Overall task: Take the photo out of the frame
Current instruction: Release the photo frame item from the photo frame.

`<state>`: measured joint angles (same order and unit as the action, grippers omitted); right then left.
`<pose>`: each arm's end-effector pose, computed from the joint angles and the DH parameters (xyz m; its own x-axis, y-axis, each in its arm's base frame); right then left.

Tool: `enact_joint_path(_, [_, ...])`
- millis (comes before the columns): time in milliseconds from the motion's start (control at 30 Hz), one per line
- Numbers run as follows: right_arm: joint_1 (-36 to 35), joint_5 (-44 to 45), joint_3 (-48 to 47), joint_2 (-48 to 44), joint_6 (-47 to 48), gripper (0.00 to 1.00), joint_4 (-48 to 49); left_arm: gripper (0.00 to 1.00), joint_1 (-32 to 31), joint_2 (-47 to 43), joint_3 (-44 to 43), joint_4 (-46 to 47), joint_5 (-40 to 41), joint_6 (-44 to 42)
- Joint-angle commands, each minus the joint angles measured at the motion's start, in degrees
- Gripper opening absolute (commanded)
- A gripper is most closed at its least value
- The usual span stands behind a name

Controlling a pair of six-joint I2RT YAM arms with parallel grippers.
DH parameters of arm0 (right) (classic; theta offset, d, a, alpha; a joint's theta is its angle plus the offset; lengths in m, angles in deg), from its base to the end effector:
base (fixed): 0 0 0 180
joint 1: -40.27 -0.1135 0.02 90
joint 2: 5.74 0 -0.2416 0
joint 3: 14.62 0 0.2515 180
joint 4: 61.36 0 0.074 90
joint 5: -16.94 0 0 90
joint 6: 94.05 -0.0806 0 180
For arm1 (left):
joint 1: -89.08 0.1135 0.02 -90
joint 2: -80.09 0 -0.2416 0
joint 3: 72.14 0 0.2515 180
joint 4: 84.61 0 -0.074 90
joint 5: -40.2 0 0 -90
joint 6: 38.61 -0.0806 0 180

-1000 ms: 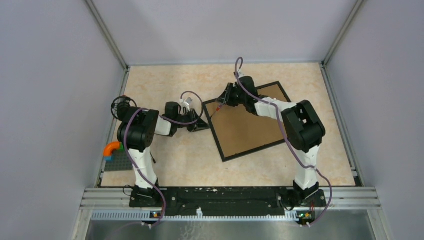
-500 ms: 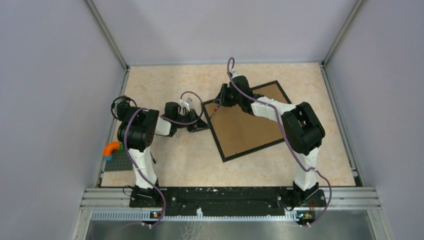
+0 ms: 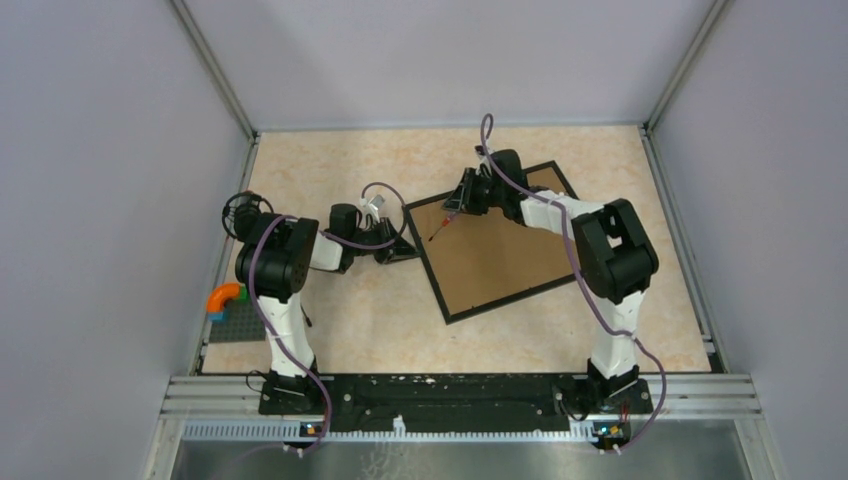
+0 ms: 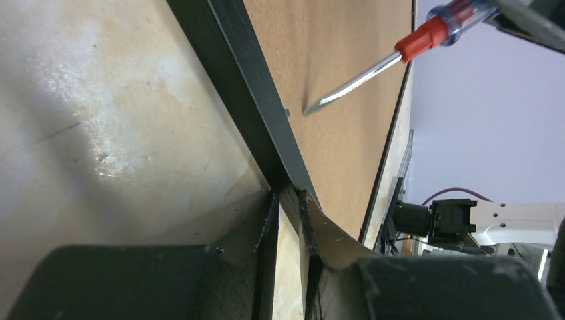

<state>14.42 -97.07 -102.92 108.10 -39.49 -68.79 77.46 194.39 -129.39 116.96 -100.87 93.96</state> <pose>0.4073 0.2338 0.1457 -0.8081 0.1971 -0.5551 -0.2908 0.6861 0.6669 0.3378 -0.1335 0.0503 -0.9241 -0.2440 -0.2943 0.1656 0.4384 -0.8834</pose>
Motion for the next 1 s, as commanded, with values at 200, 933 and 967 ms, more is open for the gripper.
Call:
enact_joint_path(200, [-0.7,-3.6,0.8,3.8,-6.9,0.00,6.6,0.21,-0.5,3.9,1.0,-6.8,10.5,-4.4])
enact_joint_path(933, [1.8,-1.1,-0.7,3.8,-4.3,0.00,7.3,0.21,-0.5,4.6,1.1,-6.6,10.2,-4.5])
enact_joint_path(967, [1.8,-1.0,-0.9,3.8,-4.3,0.00,7.2,0.21,-0.5,4.7,1.0,-6.5,10.2,-4.5])
